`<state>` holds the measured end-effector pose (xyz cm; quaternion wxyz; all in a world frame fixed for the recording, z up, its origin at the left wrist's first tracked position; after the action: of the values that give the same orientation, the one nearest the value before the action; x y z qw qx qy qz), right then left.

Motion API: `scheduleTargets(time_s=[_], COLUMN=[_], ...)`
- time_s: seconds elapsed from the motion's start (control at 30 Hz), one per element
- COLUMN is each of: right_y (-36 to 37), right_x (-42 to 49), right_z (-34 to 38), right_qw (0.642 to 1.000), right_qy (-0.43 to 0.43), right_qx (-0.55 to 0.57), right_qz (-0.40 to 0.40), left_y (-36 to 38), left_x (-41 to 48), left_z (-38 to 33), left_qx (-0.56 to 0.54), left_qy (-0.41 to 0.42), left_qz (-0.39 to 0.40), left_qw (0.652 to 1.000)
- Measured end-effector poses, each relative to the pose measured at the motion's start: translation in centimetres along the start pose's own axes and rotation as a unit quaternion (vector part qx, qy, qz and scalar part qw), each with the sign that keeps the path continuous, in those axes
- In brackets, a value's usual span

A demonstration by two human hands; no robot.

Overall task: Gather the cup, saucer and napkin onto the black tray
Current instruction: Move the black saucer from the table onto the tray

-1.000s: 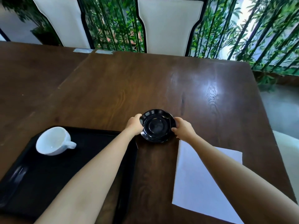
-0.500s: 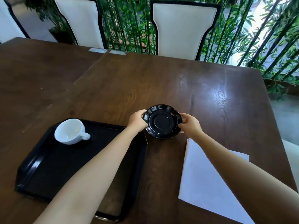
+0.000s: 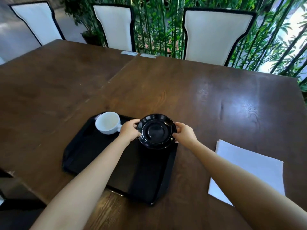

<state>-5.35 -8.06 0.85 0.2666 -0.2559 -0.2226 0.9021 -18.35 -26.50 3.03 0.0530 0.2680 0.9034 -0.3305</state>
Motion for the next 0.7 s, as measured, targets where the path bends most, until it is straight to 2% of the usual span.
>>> scheduleTargets(time_s=[0.3, 0.7], right_y=[5.0, 6.4], right_x=[-2.0, -2.2], right_z=[0.3, 1.0], right_qw=[0.991, 0.965], right_qy=[0.018, 0.041], right_qx=[-0.13, -0.257], right_qz=[0.007, -0.024], left_y=[-1.5, -0.8], left_x=[-1.2, -0.9], left_z=[5.4, 6.9], left_qx=[-0.013, -0.027], left_qy=[-0.032, -0.017], left_qz=[-0.014, -0.018], left_qw=[0.999, 0.999])
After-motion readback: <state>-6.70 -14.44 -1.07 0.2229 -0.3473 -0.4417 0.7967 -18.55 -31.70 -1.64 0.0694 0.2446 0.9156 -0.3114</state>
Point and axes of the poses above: each hand's wrist, its own x-axis towards the middle knuckle, its own y-axis out of the palm, z = x × y, the point moved 5 cm from there along x, towards the middle knuckle, and after that the axes turned 6 degrees about y, right-handed, at the moved point
